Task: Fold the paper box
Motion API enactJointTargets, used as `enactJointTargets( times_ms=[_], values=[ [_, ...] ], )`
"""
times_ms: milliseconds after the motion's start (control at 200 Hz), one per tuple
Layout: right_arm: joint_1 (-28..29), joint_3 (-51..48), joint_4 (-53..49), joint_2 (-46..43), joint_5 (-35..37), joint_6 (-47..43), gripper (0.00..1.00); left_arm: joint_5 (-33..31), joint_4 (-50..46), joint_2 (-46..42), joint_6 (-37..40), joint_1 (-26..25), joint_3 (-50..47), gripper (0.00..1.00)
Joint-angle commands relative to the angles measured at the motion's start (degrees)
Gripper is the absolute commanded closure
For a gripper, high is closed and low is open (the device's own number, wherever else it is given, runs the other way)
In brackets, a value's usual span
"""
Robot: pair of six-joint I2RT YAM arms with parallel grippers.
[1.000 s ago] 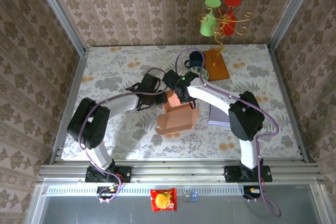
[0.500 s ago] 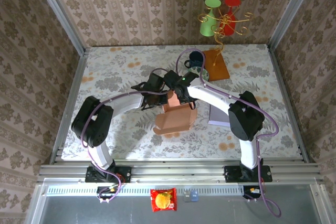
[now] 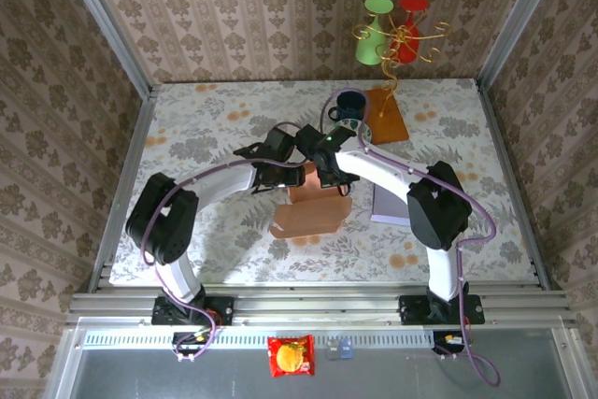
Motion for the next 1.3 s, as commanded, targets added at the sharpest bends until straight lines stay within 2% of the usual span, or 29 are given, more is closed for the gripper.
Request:
enactJointTargets(
  times_ms=[0,255,420,590,685,850,1015,1170,1300],
  values=[
    [-1.2,0.5,-2.2,1.9,-4.4,4.9,1.0,1.5,-0.9,-5.8,1.1,-1.2,0.9,0.39],
    [-2.8,-1.2,-1.6,1.4,-10.5,10.7,1.0,2.9,-6.0,-9.2,1.2,-1.1,2.7,0.38],
    [-5.0,-6.3,0.5,-0.9,-17.9,18.9,1.0,-1.7,-9.2,-15.1,1.8,0.4,4.0,0.4],
    [-7.7,-15.8,8.9,-5.9,-27.3,31.0,1.0,-9.0,-11.8,-22.0,3.8,2.0,6.9,0.45],
    [-9.0,-21.1,14.5,-8.5,-31.6,38.9,1.0,-10.0,-11.9,-26.0,2.9,4.4,5.6,0.49],
    [-9.5,-28.9,24.4,-11.6,-34.9,52.9,1.0,-4.4,-11.7,-31.4,-0.3,9.8,-2.0,0.6],
    [-9.0,-31.9,30.9,-10.9,-36.8,59.5,1.0,4.5,-8.2,-33.3,-5.5,11.9,-11.6,0.66],
    [-7.5,-31.6,32.0,-9.9,-37.9,62.6,1.0,15.5,2.9,-28.7,-11.5,12.0,-18.1,0.66],
    [-6.6,-31.2,34.0,-8.2,-40.7,64.4,0.87,18.1,11.0,-23.0,-14.2,10.7,-19.5,0.65]
  ],
)
